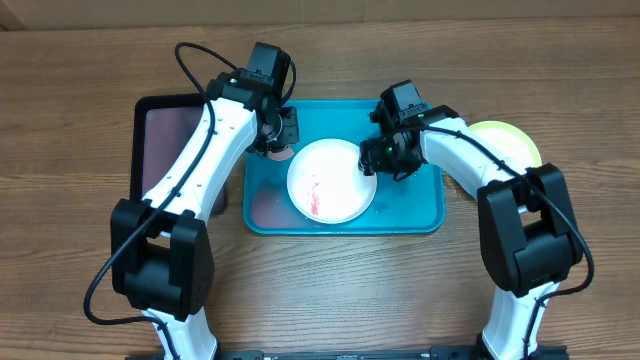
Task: Clean dirty plates on tray and stack at the side
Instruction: 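Move the right gripper to the white plate rim and grasp it, then scrub the white plate with the sponge while the right gripper holds its rim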
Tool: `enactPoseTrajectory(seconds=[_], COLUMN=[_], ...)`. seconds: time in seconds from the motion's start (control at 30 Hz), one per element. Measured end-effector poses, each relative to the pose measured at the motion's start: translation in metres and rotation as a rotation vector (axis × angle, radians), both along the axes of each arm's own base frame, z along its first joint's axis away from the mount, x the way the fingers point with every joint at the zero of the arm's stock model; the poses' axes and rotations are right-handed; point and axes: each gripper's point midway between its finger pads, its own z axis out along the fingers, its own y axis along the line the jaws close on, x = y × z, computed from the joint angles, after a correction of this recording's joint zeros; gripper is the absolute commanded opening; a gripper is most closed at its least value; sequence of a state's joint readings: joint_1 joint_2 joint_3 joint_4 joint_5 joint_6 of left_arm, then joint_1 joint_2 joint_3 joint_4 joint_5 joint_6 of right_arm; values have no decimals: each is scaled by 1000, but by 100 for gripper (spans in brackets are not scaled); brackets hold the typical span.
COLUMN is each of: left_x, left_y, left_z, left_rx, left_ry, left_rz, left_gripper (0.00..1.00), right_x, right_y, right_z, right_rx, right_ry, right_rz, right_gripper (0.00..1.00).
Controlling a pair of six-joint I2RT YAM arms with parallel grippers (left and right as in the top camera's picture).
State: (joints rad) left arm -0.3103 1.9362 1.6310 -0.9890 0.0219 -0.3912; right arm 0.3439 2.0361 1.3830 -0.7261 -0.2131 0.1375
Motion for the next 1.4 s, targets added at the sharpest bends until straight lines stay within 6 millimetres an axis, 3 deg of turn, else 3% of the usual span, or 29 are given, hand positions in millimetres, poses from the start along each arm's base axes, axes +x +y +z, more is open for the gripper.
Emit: enactPoseTrajectory(seconds=[0.27, 0.43, 0.6, 0.83, 1.13, 1.4], left_x=[-2, -4, -7, -8, 3, 2], left_y=[-15, -21, -23, -35, -37, -40], left_z=[0, -13, -31, -32, -34, -99], left_rx=[-4, 6, 18, 12, 26, 116], left_ry=[-11, 17, 63, 52, 6, 89], left_rz=[-34, -49, -41, -58, -59, -221], left_gripper=[4, 4, 4, 4, 4, 4], right_x=[-1, -5, -9, -15, -16, -16], right_y=[0, 1, 3, 4, 5, 5], right_z=[-4, -7, -6, -6, -6, -6], right_rx=[3, 21, 43, 68, 69, 69], right_ry=[23, 73, 124, 201, 206, 207], right_rz=[-46, -135, -235, -375, -375, -374], right_gripper=[20, 5, 4, 4, 4, 4])
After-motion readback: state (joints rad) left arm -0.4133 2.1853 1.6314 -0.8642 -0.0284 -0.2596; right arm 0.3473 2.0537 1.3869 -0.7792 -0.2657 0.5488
